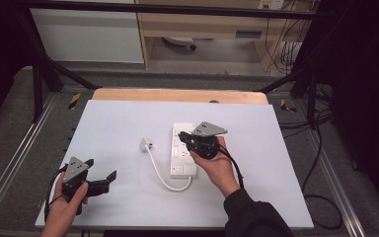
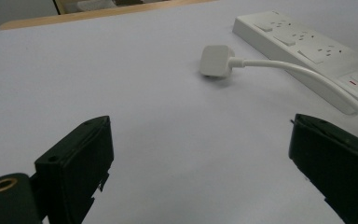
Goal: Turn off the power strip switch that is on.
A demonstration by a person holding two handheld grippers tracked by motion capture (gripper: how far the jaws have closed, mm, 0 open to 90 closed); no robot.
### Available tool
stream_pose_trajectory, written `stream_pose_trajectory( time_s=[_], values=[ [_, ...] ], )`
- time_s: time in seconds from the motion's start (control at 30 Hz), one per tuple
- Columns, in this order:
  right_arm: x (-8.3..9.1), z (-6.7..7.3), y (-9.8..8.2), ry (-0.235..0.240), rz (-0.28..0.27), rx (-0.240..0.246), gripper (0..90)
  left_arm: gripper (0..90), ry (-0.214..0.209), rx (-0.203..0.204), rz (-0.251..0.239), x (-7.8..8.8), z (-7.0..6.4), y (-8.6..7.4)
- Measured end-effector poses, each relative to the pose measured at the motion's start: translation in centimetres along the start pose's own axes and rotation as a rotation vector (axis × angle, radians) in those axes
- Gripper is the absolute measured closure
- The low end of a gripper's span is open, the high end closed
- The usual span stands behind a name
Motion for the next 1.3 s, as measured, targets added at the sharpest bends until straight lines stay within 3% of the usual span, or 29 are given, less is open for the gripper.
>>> stream_pose_trajectory(
  time_s=[0.2,0.47,1.3],
  values=[
    [-0.8,0.2,-0.6,0.012,0.039,0.007,90.0,6.4,-0.002,0.0,0.004,0.0,0.0,0.0],
    [-1.4,0.3,-1.1,0.013,0.066,0.011,90.0,6.4,-0.003,-0.001,0.013,-0.1,0.0,-0.2],
    [-2.6,1.9,-2.9,0.077,0.162,0.015,90.0,6.5,-0.008,-0.008,0.037,-0.3,-0.2,-0.5]
  ],
)
Point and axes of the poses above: each handheld gripper's, and its own axes: x roughly backward along the jaws, y roughly out of its top, z roughly to its left, the point moved 7 cm from there along -x, roughly forward along the jaws, and after that the axes turned 5 degrees about x, right-handed, at the moved point
